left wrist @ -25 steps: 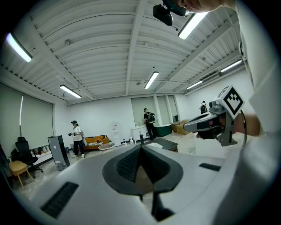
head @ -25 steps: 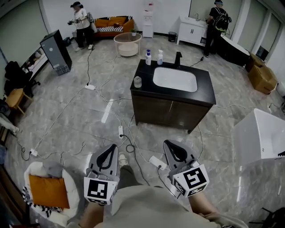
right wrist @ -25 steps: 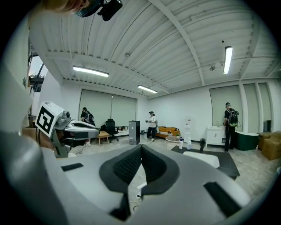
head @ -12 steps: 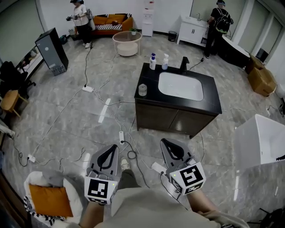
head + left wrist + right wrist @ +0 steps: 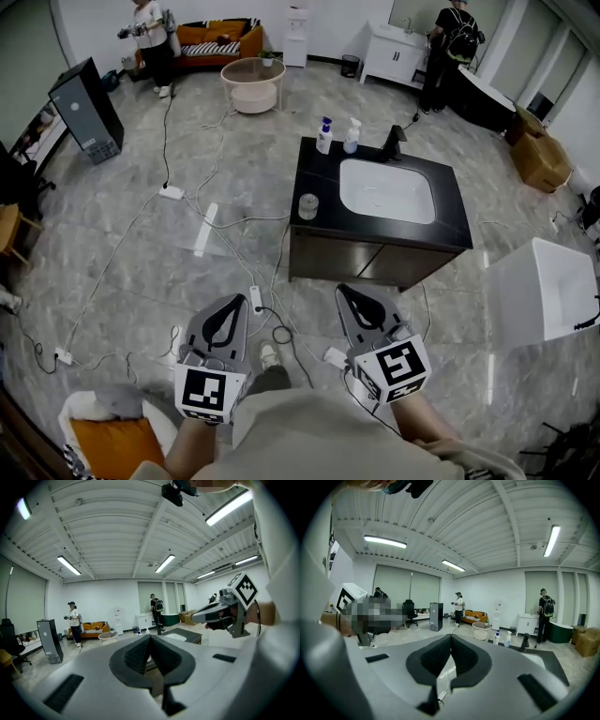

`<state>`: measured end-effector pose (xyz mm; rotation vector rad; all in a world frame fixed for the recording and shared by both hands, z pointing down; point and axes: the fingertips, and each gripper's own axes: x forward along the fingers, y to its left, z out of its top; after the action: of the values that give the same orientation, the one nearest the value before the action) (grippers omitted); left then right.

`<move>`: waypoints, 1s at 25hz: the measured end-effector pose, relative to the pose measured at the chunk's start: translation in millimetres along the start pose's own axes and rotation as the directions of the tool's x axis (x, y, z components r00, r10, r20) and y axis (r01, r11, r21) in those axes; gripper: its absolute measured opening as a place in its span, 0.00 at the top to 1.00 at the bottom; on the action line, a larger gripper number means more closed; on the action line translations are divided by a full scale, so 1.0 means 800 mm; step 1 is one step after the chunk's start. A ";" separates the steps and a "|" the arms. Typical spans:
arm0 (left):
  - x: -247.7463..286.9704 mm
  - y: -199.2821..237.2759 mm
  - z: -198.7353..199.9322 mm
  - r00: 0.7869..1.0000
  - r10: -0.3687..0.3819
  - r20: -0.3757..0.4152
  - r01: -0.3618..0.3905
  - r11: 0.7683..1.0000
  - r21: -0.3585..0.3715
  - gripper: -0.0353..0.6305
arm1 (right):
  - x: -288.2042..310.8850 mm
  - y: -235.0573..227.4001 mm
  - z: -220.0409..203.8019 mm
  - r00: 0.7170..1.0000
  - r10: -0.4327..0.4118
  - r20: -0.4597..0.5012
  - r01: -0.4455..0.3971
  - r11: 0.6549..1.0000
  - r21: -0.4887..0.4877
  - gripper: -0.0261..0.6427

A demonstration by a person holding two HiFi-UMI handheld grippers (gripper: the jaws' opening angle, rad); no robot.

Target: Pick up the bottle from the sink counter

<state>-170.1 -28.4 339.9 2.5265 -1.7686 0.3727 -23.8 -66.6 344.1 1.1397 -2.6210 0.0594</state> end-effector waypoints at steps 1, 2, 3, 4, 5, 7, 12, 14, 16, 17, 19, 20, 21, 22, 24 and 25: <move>0.008 0.017 0.003 1.000 0.000 0.002 0.000 1.000 -0.002 0.94 | 0.015 -0.001 0.007 1.000 -0.009 0.000 0.009 1.000 0.000 0.97; 0.014 0.033 0.007 1.000 0.000 0.006 0.000 1.000 -0.004 0.94 | 0.030 -0.002 0.014 1.000 -0.018 0.002 0.018 1.000 0.001 0.97; 0.021 0.049 0.011 1.000 -0.002 0.012 0.002 1.000 -0.004 0.94 | 0.044 -0.003 0.022 1.000 -0.028 0.005 0.028 1.000 0.001 0.97; 0.028 0.063 0.014 1.000 -0.006 0.017 0.006 1.000 0.001 0.94 | 0.058 -0.005 0.029 0.999 -0.039 0.010 0.039 0.999 0.000 0.97; 0.035 0.077 0.015 1.000 -0.012 0.019 0.012 1.000 0.005 0.94 | 0.072 -0.007 0.035 0.999 -0.050 0.014 0.050 0.999 0.000 0.97; 0.048 0.101 0.013 1.000 -0.021 0.018 0.021 1.000 0.002 0.94 | 0.096 -0.010 0.044 0.998 -0.067 0.019 0.067 0.998 0.005 0.97; 0.082 0.145 0.002 0.999 -0.046 -0.004 0.046 0.999 0.014 0.94 | 0.137 -0.020 0.053 0.995 -0.102 0.008 0.102 0.995 0.005 0.97; 0.092 0.156 -0.001 0.999 -0.053 -0.006 0.054 0.998 0.014 0.94 | 0.147 -0.025 0.050 0.993 -0.115 -0.007 0.115 0.993 0.009 0.97; 0.100 0.165 -0.002 0.998 -0.060 -0.006 0.060 0.998 0.013 0.94 | 0.156 -0.028 0.048 0.992 -0.124 -0.015 0.124 0.992 0.010 0.97; 0.104 0.169 -0.003 0.998 -0.064 -0.007 0.064 0.998 0.011 0.94 | 0.160 -0.029 0.049 0.992 -0.128 -0.017 0.128 0.992 0.011 0.97; 0.111 0.171 -0.004 0.997 -0.074 -0.007 0.074 0.997 0.012 0.94 | 0.165 -0.033 0.051 0.990 -0.139 -0.019 0.139 0.990 0.012 0.97; 0.114 0.171 -0.002 0.997 -0.080 -0.005 0.080 0.997 0.016 0.94 | 0.167 -0.035 0.053 0.989 -0.146 -0.018 0.146 0.989 0.013 0.97; 0.116 0.170 0.000 0.996 -0.087 -0.002 0.087 0.996 0.020 0.94 | 0.167 -0.037 0.054 0.988 -0.153 -0.016 0.153 0.988 0.016 0.97; 0.119 0.169 0.002 0.996 -0.093 0.003 0.093 0.995 0.022 0.94 | 0.167 -0.040 0.055 0.987 -0.160 -0.012 0.160 0.987 0.019 0.97; 0.123 0.166 0.005 0.995 -0.102 0.011 0.102 0.995 0.019 0.94 | 0.167 -0.045 0.057 0.985 -0.173 -0.007 0.173 0.985 0.023 0.97; 0.125 0.165 0.006 0.994 -0.107 0.013 0.106 0.994 0.016 0.94 | 0.167 -0.047 0.056 0.984 -0.175 -0.008 0.176 0.984 0.025 0.97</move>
<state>-259.5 -167.6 342.9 2.6264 -1.6328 0.3663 -94.4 -193.9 335.0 1.3721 -2.5100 0.0602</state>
